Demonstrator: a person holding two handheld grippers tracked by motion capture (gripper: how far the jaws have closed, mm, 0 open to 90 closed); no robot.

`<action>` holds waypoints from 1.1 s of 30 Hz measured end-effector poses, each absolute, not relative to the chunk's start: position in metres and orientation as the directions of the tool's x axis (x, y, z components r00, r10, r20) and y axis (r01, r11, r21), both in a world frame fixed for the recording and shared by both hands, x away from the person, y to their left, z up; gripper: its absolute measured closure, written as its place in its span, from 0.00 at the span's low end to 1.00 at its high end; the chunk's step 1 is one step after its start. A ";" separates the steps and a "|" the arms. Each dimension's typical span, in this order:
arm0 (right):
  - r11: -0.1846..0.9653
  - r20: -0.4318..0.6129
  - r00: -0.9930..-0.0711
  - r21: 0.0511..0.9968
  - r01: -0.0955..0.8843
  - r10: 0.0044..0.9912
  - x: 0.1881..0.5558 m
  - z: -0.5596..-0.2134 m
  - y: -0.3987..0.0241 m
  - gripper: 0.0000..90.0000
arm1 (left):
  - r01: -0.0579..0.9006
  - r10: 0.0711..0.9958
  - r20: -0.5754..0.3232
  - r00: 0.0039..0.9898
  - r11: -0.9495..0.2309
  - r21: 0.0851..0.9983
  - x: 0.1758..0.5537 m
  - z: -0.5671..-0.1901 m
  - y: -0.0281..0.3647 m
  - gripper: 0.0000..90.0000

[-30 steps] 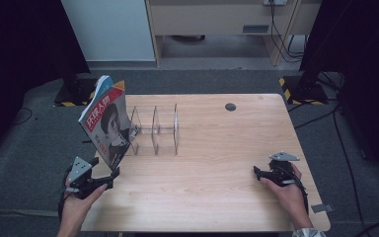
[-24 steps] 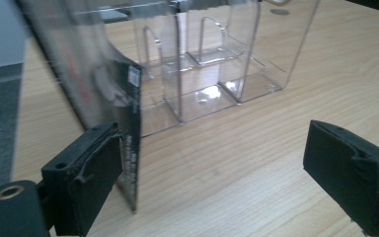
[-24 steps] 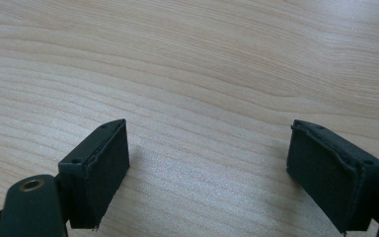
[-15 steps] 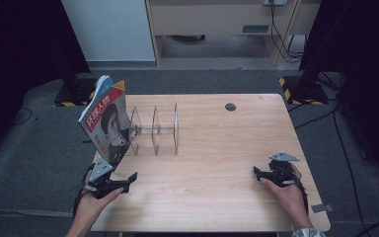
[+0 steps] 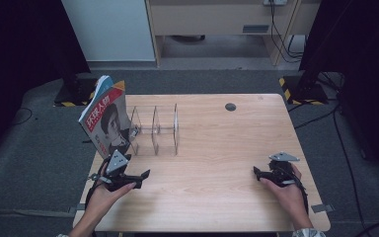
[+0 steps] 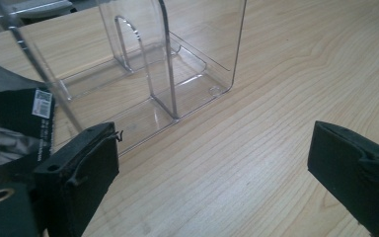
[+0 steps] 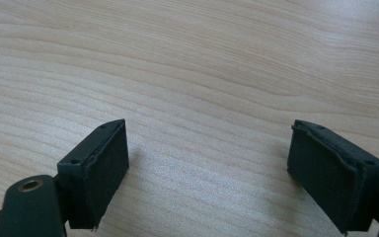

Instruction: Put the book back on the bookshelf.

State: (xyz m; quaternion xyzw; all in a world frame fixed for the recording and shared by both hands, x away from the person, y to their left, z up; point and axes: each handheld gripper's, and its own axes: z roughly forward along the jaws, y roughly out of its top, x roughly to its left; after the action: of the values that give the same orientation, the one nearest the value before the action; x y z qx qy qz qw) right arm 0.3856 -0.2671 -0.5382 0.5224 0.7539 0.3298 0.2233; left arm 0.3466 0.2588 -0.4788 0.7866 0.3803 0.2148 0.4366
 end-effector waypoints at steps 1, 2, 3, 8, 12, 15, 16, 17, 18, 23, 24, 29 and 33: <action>0.237 0.008 -0.355 0.731 0.640 0.935 0.386 -0.538 -0.267 0.18 | 0.410 0.783 0.005 0.623 -0.331 0.850 0.348 -0.479 0.257 0.05; 0.237 0.008 -0.355 0.731 0.640 0.935 0.386 -0.538 -0.267 0.18 | 0.410 0.779 0.006 0.627 -0.336 0.848 0.349 -0.480 0.254 0.05; 0.237 0.008 -0.355 0.730 0.641 0.935 0.385 -0.538 -0.267 0.18 | 0.411 0.777 0.005 0.630 -0.339 0.846 0.351 -0.481 0.251 0.05; 0.239 0.008 -0.357 0.730 0.641 0.934 0.385 -0.538 -0.267 0.18 | 0.404 0.762 0.010 0.647 -0.354 0.844 0.357 -0.483 0.239 0.05; 0.239 0.008 -0.358 0.730 0.641 0.934 0.385 -0.538 -0.267 0.18 | 0.405 0.752 0.004 0.659 -0.358 0.841 0.363 -0.484 0.227 0.05; 0.236 0.011 -0.355 0.729 0.643 0.935 0.385 -0.538 -0.267 0.17 | 0.405 0.737 -0.011 0.676 -0.359 0.841 0.368 -0.484 0.219 0.05; 0.237 0.010 -0.356 0.729 0.642 0.934 0.385 -0.538 -0.267 0.17 | 0.404 0.735 -0.016 0.677 -0.354 0.843 0.370 -0.484 0.216 0.05; 0.237 0.010 -0.357 0.729 0.642 0.934 0.385 -0.538 -0.267 0.17 | 0.408 0.736 -0.022 0.677 -0.350 0.843 0.371 -0.483 0.213 0.05; 0.238 0.010 -0.357 0.729 0.642 0.934 0.385 -0.538 -0.267 0.17 | 0.409 0.736 -0.028 0.677 -0.344 0.846 0.372 -0.482 0.211 0.05; 0.242 0.009 -0.362 0.728 0.641 0.932 0.385 -0.538 -0.267 0.16 | 0.396 0.715 -0.033 0.699 -0.348 0.849 0.377 -0.480 0.192 0.05; 0.242 0.010 -0.362 0.727 0.642 0.932 0.385 -0.538 -0.267 0.16 | 0.396 0.711 -0.032 0.702 -0.352 0.848 0.378 -0.481 0.190 0.05; 0.242 0.010 -0.363 0.727 0.643 0.932 0.385 -0.538 -0.267 0.16 | 0.398 0.682 -0.042 0.730 -0.374 0.838 0.381 -0.484 0.170 0.05; 0.242 0.010 -0.362 0.727 0.642 0.932 0.385 -0.538 -0.267 0.16 | 0.390 0.643 -0.043 0.765 -0.408 0.825 0.384 -0.488 0.151 0.05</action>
State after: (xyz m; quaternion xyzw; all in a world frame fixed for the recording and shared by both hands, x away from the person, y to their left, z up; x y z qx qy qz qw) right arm 0.3853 -0.2666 -0.5381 0.5201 0.7568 0.3294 0.2198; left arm 0.3839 0.1512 -0.4875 0.8271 0.3120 0.1420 0.4455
